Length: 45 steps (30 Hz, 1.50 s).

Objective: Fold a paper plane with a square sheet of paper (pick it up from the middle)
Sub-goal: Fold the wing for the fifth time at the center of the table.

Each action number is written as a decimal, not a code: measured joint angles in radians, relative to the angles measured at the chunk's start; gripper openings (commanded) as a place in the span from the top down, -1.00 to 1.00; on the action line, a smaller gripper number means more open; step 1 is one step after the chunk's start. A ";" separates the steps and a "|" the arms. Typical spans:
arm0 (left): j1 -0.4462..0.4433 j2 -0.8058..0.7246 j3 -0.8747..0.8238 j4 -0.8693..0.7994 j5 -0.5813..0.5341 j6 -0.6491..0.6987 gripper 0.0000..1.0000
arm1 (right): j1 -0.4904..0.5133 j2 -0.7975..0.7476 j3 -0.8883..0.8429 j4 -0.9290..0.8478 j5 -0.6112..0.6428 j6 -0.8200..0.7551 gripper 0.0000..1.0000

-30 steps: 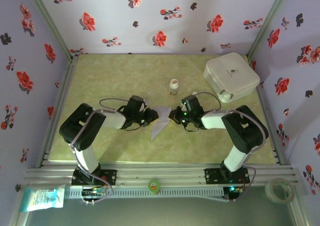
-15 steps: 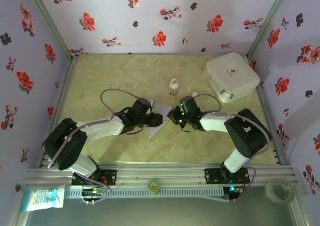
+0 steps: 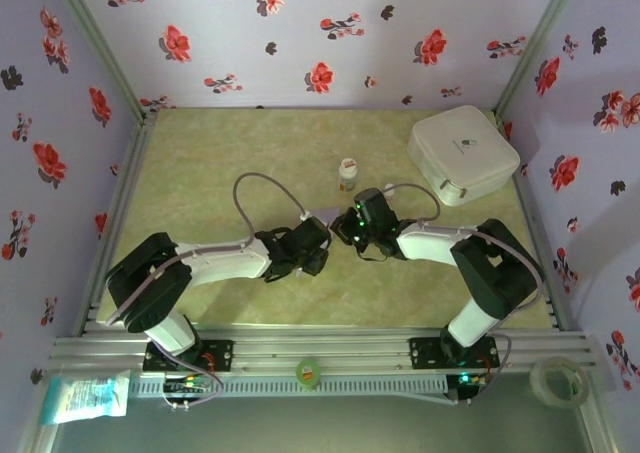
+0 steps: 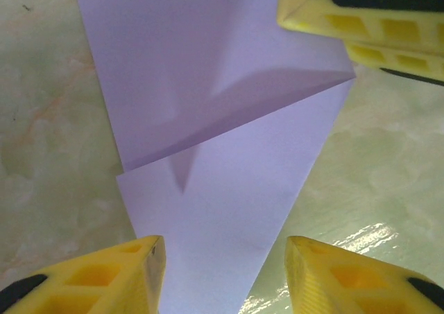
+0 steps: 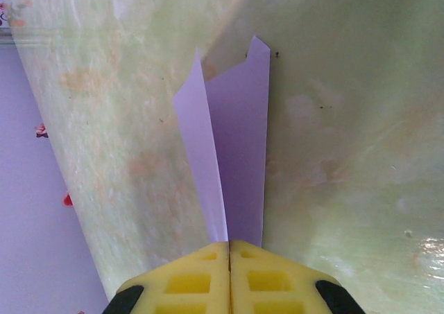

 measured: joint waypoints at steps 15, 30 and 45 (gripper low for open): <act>-0.028 0.078 0.044 -0.011 -0.092 0.036 0.18 | 0.001 -0.006 0.002 -0.022 0.004 0.000 0.85; -0.033 0.085 0.046 -0.011 -0.124 0.052 0.48 | 0.001 -0.011 0.002 -0.022 0.004 0.001 0.85; -0.039 0.086 0.046 -0.011 -0.143 0.051 0.51 | 0.001 -0.017 0.002 -0.024 0.016 0.001 0.91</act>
